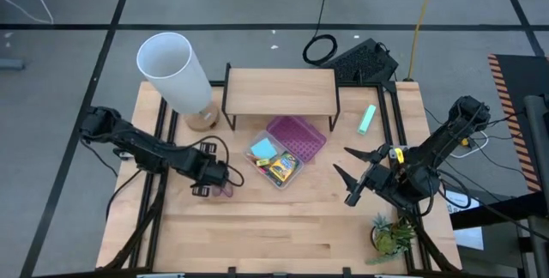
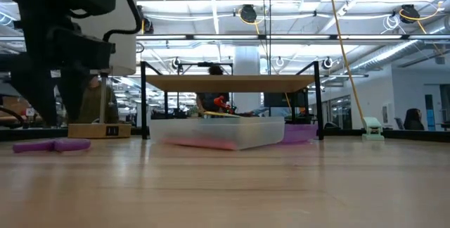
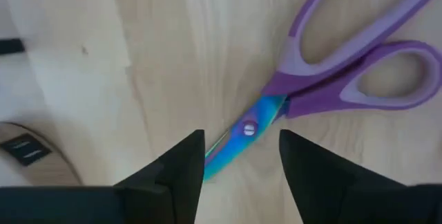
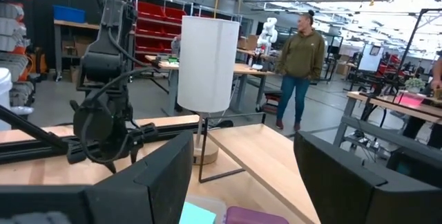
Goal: Pack school essentials
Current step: Put the scissors into the supply box
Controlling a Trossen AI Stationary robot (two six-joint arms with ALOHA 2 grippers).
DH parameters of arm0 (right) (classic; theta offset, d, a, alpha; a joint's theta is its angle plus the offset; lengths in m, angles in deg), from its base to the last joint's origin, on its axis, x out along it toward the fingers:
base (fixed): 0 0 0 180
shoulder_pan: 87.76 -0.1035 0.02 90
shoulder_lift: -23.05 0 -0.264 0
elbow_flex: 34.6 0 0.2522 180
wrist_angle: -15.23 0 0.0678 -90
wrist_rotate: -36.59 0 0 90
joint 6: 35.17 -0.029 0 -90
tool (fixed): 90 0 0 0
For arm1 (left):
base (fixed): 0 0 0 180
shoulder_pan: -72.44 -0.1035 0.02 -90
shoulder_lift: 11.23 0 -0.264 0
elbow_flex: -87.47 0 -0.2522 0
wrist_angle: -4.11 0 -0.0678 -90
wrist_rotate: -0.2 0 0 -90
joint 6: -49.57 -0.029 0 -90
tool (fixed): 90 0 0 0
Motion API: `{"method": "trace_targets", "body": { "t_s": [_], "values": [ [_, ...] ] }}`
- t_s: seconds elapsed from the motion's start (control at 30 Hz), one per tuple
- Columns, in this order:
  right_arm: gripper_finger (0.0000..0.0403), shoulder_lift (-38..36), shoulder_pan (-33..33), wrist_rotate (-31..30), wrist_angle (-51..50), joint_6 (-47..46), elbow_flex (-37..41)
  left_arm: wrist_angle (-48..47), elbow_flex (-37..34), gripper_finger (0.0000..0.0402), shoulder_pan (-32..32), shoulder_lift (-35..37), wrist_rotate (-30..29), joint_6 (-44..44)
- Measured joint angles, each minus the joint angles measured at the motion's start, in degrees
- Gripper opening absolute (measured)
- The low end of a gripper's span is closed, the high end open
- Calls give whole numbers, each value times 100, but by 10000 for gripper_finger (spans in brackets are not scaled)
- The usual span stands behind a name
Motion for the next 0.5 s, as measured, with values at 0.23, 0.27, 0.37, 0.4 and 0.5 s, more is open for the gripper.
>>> {"method": "trace_targets", "body": {
  "t_s": [0.23,0.27,0.37,0.4,0.5],
  "values": [
    [246,0,0,-15,5,-16,0,526,-560,237,-160,-2,16,514],
    [246,0,0,-15,4,-45,0,646,-642,247,-190,-3,52,558],
    [246,0,0,-8,7,-163,0,868,-824,275,-233,22,60,634],
    [246,0,0,-4,7,-175,0,901,-859,282,-251,26,63,649],
    [246,0,0,-4,18,-212,0,944,-891,292,-360,24,132,706]
  ]
}}
